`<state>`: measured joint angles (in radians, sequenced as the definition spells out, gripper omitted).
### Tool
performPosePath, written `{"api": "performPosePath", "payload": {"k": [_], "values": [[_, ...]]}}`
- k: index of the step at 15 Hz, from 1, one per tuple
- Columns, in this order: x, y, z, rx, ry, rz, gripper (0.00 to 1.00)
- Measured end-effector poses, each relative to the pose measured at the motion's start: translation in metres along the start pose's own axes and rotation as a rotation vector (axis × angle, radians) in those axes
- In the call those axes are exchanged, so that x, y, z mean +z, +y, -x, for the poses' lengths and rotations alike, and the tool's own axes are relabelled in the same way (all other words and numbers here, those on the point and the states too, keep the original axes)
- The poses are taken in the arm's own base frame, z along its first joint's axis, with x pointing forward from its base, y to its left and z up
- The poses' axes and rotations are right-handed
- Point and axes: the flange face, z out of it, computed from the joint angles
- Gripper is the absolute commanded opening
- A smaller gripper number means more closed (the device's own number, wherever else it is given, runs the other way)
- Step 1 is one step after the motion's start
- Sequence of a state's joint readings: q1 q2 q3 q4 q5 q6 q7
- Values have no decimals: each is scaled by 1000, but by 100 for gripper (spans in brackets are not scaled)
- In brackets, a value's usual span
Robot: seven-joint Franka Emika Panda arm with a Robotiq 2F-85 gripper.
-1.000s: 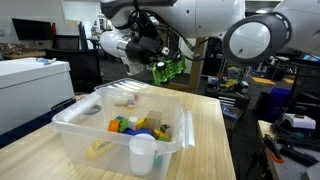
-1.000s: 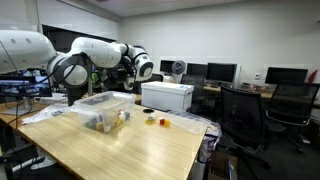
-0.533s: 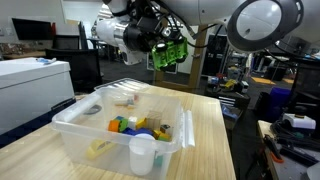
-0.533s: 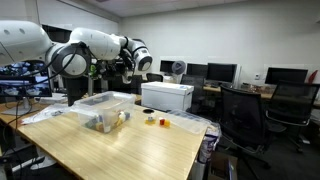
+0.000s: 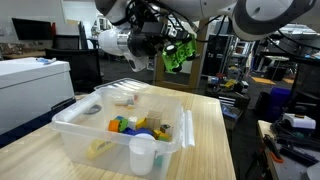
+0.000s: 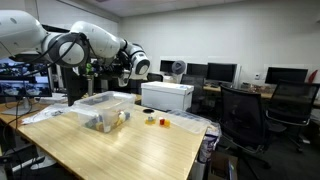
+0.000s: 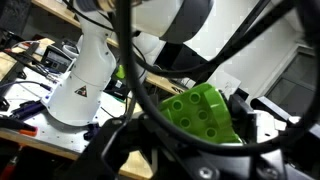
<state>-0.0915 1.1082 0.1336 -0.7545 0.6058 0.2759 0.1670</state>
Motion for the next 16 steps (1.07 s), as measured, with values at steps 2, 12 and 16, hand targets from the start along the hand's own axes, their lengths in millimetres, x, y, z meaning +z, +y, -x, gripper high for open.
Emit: {"api": "performPosePath", "payload": {"k": [2,12,16], "values": [[10,-11,7,10,-32,2,45],[66,-91,24,19,-137,174,45],[70,-90,24,76,-126,161,45]]}}
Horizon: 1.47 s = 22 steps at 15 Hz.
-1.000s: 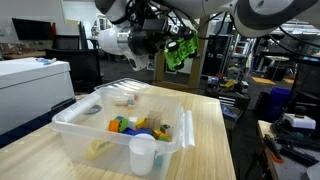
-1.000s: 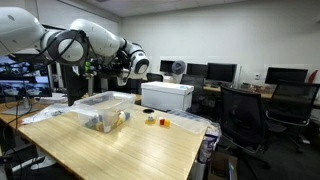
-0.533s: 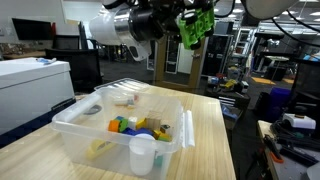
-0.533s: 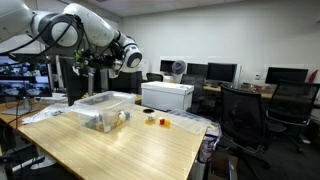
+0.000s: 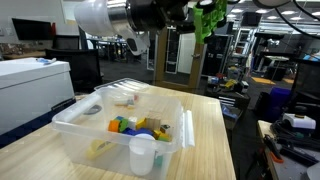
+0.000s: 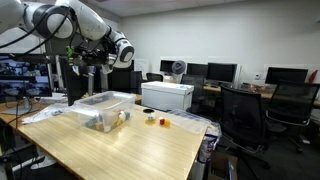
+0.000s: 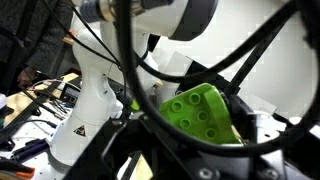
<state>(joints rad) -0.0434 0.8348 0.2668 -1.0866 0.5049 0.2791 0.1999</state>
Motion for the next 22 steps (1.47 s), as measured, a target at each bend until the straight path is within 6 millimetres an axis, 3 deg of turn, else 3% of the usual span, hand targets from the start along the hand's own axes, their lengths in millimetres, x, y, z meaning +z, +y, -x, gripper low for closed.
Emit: {"api": "performPosePath", "payload": {"k": [3,8,10,14,22], "values": [[-4,-2,0,34,74,-38,45],[-20,22,-3,65,217,-55,45],[-24,27,-1,92,263,32,45],[-31,17,5,133,364,265,45],[-75,-6,16,98,725,576,45]]}}
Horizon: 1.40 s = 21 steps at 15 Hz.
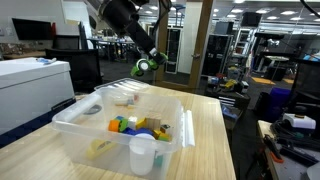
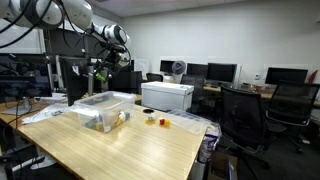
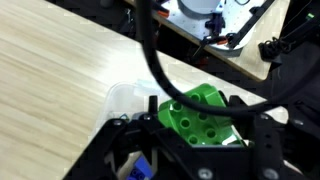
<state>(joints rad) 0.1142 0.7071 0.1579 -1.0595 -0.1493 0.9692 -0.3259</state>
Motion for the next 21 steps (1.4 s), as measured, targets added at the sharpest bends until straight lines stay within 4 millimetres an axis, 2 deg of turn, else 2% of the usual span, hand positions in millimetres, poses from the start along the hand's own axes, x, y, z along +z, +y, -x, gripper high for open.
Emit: {"api": "performPosePath", "payload": {"k": [2,4,7,11,15,16,18,21], "values": [[-15,1,3,-1,101,63,45],[-41,-3,14,-16,276,169,45],[-49,-1,16,-76,515,253,45],[-15,5,16,-159,548,161,45],[4,4,12,-220,519,137,45],[6,3,12,-236,513,140,93],[7,1,13,-255,512,146,99],[2,-3,18,-280,534,169,100]]}}
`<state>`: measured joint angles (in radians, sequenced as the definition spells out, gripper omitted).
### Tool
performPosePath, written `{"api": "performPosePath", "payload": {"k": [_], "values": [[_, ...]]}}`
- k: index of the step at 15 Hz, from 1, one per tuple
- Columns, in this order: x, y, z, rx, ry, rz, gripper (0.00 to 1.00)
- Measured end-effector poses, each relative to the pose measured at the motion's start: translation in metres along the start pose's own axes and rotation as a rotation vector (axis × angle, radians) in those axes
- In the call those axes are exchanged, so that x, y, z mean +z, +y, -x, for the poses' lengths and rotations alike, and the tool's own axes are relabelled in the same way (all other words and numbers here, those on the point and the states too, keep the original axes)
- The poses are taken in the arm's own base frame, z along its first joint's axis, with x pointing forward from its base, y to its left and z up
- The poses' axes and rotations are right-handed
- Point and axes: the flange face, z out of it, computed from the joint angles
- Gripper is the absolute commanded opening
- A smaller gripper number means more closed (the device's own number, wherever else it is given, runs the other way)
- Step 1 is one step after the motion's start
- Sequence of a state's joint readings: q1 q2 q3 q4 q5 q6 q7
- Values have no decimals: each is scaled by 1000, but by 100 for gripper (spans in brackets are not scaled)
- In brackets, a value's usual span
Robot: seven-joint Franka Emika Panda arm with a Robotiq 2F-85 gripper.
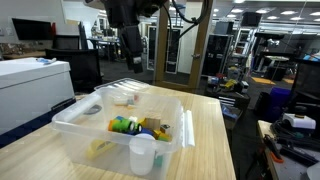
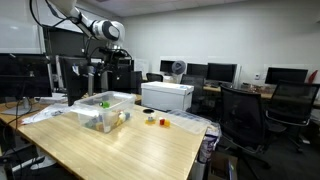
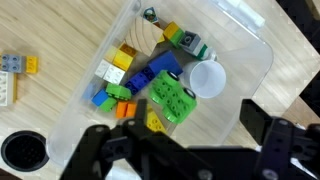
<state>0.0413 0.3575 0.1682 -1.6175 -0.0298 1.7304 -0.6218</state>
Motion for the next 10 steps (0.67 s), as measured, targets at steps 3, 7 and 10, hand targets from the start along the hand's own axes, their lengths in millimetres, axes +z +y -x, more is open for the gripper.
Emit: {"api": "performPosePath", "payload": {"k": [3,7,10], "values": [[34,25,1,-15,79,53,100],[62,64,19,-12,166,90,100],[62,56,12,-27,166,92,100]]}}
